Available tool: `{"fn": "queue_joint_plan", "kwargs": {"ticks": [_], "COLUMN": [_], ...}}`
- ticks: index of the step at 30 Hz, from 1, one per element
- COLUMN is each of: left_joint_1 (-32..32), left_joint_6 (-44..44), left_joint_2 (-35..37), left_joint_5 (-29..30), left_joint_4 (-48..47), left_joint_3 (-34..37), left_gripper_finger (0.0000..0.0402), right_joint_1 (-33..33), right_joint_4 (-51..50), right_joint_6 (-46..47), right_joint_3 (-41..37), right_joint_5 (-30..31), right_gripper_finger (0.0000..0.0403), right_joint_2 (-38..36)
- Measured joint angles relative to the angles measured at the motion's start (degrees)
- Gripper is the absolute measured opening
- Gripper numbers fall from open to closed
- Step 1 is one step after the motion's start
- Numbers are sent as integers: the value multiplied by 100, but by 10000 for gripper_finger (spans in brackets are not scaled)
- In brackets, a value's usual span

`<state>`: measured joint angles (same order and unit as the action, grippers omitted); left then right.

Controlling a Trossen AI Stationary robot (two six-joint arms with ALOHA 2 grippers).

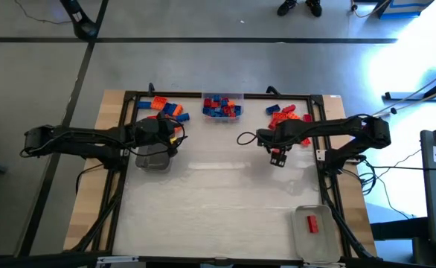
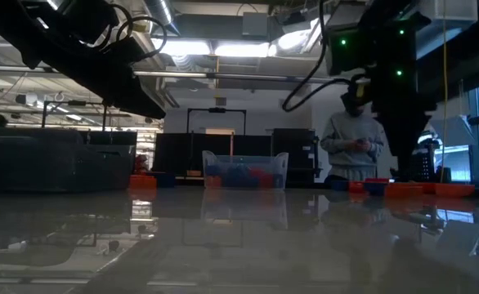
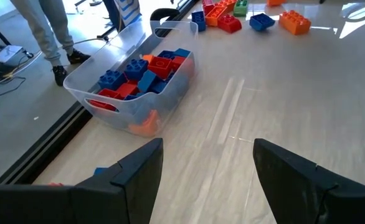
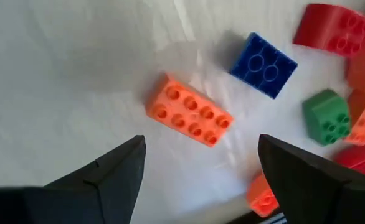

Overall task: Sort blocks by size
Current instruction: Put the orange 8 stud game piece into the gray bin

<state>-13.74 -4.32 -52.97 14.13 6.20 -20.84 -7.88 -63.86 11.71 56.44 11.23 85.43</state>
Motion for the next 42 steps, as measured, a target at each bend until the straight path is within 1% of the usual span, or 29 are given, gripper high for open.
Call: {"fn": "queue_joint_plan", "kwargs": {"ticks": [3, 7, 12, 15, 19, 23, 28, 31, 35, 38, 42], "left_joint_1": [0, 0, 0, 0, 0, 0, 0, 0, 0, 0, 0], "left_joint_6": [-5, -36, -37, -39, -39, -39, -39, -39, -39, -38, -37], "left_joint_2": [0, 0, 0, 0, 0, 0, 0, 0, 0, 0, 0], "left_joint_5": [0, 0, 0, -1, -2, -1, 0, -1, 0, 0, -2], "left_joint_4": [-4, -2, -2, -2, -2, -2, -2, -2, -2, -4, -4], "left_joint_3": [0, 0, 0, 0, 0, 0, 0, 0, 0, 0, 0], "left_gripper_finger": [235, 235, 235, 235, 235, 235, 235, 235, 235, 235, 235], "right_joint_1": [0, 0, 0, 0, 0, 0, 0, 0, 2, 73, 462], "right_joint_4": [61, 230, 921, 1465, 2071, 2178, 2164, 2012, 1480, 964, 354], "right_joint_6": [-578, -984, -1463, -1829, -2234, -2248, -1879, -1373, -353, 190, 769], "right_joint_3": [-138, -415, -851, -1141, -1509, -1655, -1656, -1558, -1166, -765, -211], "right_joint_5": [73, 105, 125, 158, 190, 187, 194, 195, 49, -578, -956], "right_gripper_finger": [308, 308, 302, 284, 245, 200, 137, 134, 134, 134, 134], "right_joint_2": [0, 0, 0, -2, -18, -32, -26, -9, 11, 9, -60]}}
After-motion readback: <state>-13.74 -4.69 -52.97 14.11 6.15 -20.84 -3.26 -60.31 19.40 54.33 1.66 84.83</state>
